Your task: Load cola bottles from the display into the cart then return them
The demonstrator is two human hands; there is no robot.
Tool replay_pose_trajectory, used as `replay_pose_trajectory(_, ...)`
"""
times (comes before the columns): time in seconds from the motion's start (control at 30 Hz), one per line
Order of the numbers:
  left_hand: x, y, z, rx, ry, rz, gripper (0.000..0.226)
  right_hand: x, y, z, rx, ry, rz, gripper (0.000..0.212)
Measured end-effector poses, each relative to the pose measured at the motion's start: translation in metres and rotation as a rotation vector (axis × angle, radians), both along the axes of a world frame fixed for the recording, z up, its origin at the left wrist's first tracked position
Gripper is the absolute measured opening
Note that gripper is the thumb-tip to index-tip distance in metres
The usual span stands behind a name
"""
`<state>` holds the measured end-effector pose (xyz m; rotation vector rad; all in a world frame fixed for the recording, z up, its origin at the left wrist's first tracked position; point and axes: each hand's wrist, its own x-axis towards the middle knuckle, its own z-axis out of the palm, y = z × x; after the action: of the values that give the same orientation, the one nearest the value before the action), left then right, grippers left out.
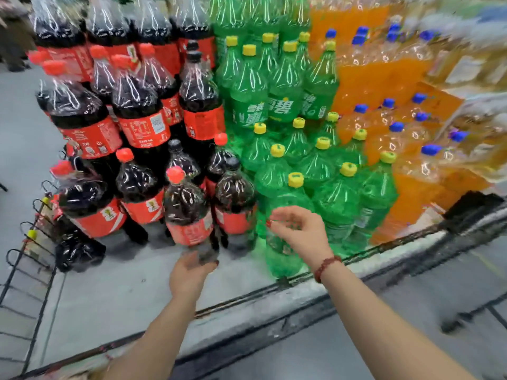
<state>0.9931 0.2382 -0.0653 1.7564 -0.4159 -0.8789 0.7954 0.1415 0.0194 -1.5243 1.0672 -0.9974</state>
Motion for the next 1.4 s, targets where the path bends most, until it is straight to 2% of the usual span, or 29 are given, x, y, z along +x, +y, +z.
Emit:
replay_pose_trajectory(0.13,-0.078,-0.001,0.027,-0.182,-0.088,-0.001,0.037,-0.088,0.022,-0.010,-0.010,-0.012,-0.106,0.019)
replay_pose_trajectory(0.33,-0.220,-0.013,0.061,-0.364,-0.087,-0.315,0.037,-0.217,0.052,-0.016,0.019,-0.048,-0.287,0.025)
replay_pose_trajectory(0.43,-0.287,-0.021,0.069,-0.391,-0.059,-0.496,0.037,-0.278,0.067,-0.014,0.034,-0.088,-0.431,0.017)
replay_pose_trajectory(0.57,-0.368,-0.038,0.073,-0.402,-0.008,-0.705,0.037,-0.355,0.090,-0.010,-0.009,-0.061,-0.607,0.017)
replay_pose_trajectory(0.87,-0.553,-0.099,0.062,-0.405,0.111,-1.109,0.036,-0.513,0.100,-0.023,0.036,-0.096,-1.013,0.021)
replay_pose_trajectory(1.13,-0.689,-0.191,0.043,-0.316,0.192,-1.310,0.040,-0.640,0.045,-0.035,0.118,-0.031,-1.241,0.034)
replay_pose_trajectory(1.4,-0.789,-0.256,0.034,-0.235,0.209,-1.388,0.046,-0.735,-0.003,-0.050,0.173,-0.111,-1.361,0.042)
